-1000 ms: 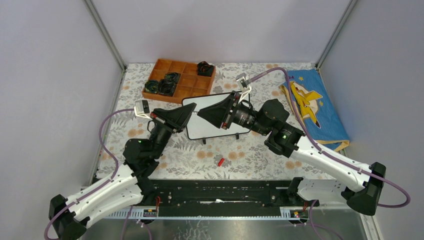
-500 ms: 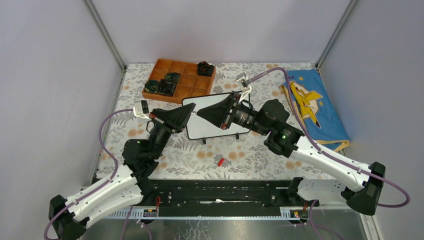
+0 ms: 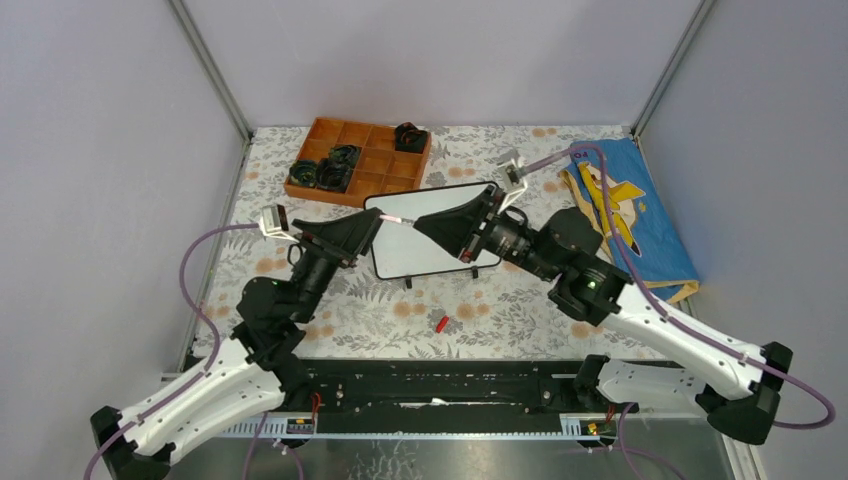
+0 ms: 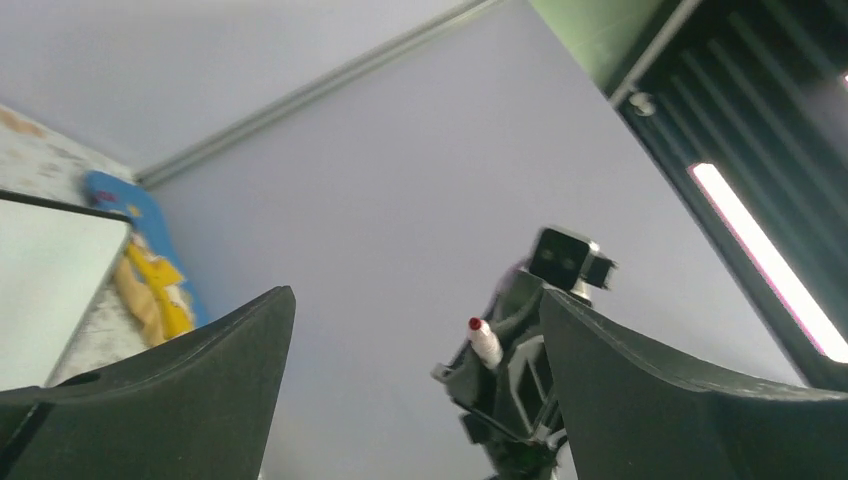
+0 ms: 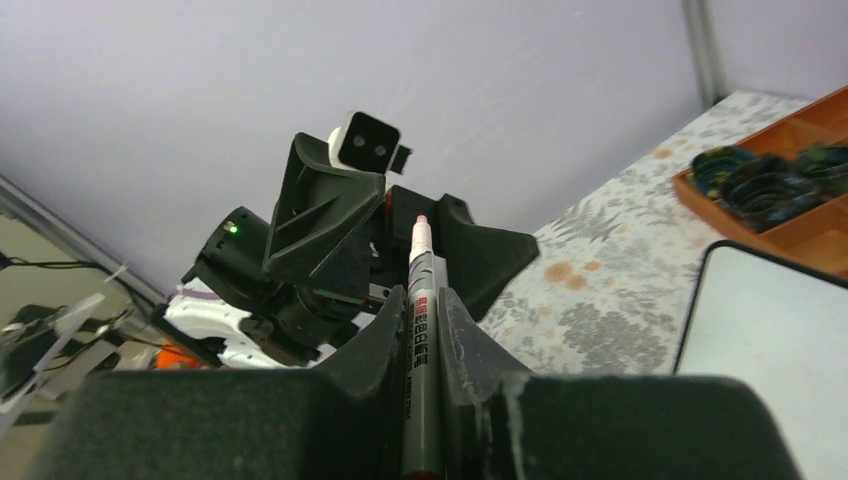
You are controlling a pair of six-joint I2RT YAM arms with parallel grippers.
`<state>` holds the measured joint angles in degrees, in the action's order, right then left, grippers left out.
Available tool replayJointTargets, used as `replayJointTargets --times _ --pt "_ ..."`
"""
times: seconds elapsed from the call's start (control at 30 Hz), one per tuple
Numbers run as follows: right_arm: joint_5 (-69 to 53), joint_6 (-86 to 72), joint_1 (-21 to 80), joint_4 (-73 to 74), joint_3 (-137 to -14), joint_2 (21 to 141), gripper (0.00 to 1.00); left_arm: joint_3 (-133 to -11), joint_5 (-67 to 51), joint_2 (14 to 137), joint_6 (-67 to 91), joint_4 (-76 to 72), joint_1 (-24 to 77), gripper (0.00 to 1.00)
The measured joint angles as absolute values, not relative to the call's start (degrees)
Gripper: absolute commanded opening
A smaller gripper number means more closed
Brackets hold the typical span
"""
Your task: Write a sentence on the whiteboard
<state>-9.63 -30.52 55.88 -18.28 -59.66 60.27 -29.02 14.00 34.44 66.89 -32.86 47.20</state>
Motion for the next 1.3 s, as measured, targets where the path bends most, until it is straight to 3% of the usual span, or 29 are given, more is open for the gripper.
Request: replayJointTargets --times 0.23,0.43,0.6,0.9,1.3 --pt "3.7 -22.9 56.0 -7.5 -58.5 50.3 0.0 -40.2 19.0 32.3 52.1 -11.1 47.2 0.99" --pt "14.7 -18.2 56.0 -0.8 -52.5 43.0 0.0 -50.3 22.1 38.3 31.9 4.9 46.2 0.98" --pt "19.2 -16.4 56.0 3.2 -48.6 40.4 0.0 -49.5 13.7 44.0 25.0 13.5 30.9 0.99" --pt "20.4 -15.9 56.0 4.4 -43.9 38.9 0.0 -35.0 -6.4 46.0 33.4 9.4 12.1 0.98" --pt "19.6 -15.9 56.0 3.7 -40.8 40.7 0.0 -30.3 -9.0 47.2 35.8 5.4 13.6 0.89"
